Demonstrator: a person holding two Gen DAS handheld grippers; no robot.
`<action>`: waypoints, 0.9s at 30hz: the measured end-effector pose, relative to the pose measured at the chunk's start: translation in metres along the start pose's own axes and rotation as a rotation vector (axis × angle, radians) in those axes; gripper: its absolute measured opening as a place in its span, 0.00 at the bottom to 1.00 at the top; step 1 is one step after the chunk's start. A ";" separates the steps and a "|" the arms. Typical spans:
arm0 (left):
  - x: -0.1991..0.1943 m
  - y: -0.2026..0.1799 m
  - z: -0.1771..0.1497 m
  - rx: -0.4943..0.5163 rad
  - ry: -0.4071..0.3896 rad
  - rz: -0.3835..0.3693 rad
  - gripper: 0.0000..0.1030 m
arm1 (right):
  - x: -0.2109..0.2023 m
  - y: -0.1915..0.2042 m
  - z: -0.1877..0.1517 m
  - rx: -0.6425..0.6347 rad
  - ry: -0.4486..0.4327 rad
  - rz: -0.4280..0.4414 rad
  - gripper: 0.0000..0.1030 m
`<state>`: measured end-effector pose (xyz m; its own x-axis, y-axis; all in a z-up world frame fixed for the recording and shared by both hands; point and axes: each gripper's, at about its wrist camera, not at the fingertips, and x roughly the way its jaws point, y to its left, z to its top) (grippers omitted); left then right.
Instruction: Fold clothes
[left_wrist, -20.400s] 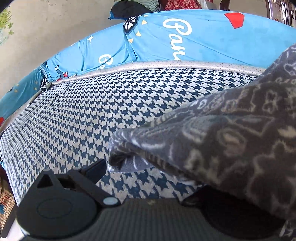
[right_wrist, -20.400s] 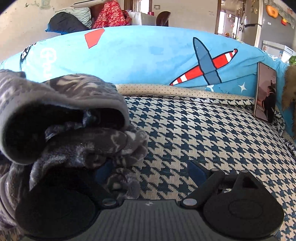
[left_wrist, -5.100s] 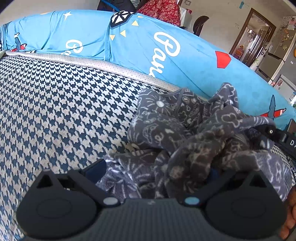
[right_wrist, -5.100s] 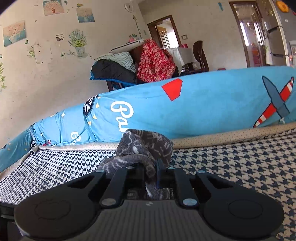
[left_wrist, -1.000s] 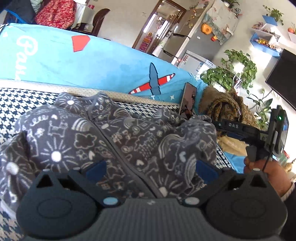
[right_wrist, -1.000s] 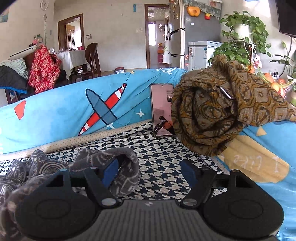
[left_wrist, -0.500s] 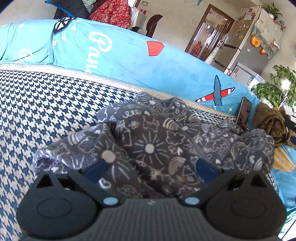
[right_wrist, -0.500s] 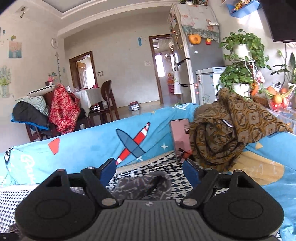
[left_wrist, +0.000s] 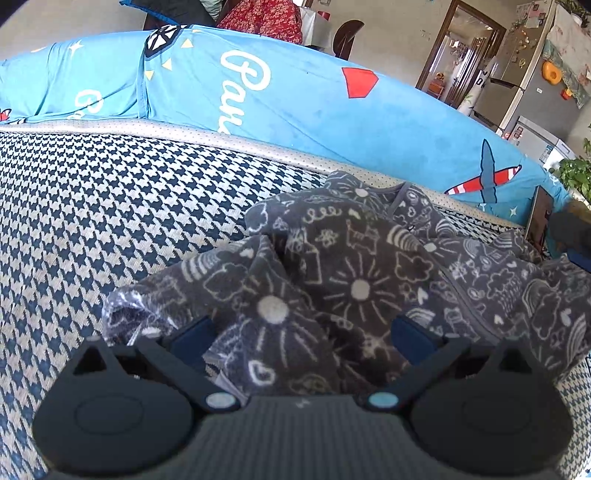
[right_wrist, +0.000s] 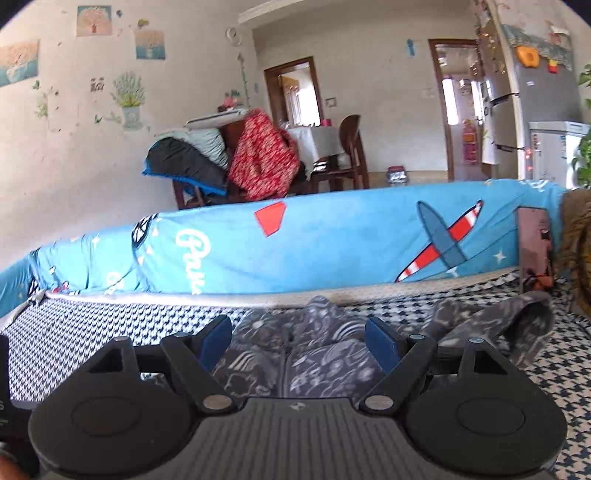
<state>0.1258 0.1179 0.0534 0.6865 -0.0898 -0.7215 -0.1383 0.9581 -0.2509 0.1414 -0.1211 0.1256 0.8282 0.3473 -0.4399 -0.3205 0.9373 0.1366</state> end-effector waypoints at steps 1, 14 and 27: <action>0.001 0.000 -0.001 0.001 0.003 0.004 0.96 | 0.007 0.006 -0.004 -0.006 0.029 -0.007 0.77; -0.004 0.029 -0.004 -0.064 -0.012 0.041 0.47 | 0.039 0.047 -0.023 -0.103 0.076 0.017 0.84; -0.020 0.079 0.007 -0.215 -0.074 0.201 0.42 | 0.061 0.070 -0.038 -0.128 0.152 0.152 0.84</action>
<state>0.1066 0.1969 0.0525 0.6793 0.1240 -0.7233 -0.4195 0.8744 -0.2441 0.1520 -0.0351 0.0749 0.6906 0.4667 -0.5524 -0.4996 0.8602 0.1022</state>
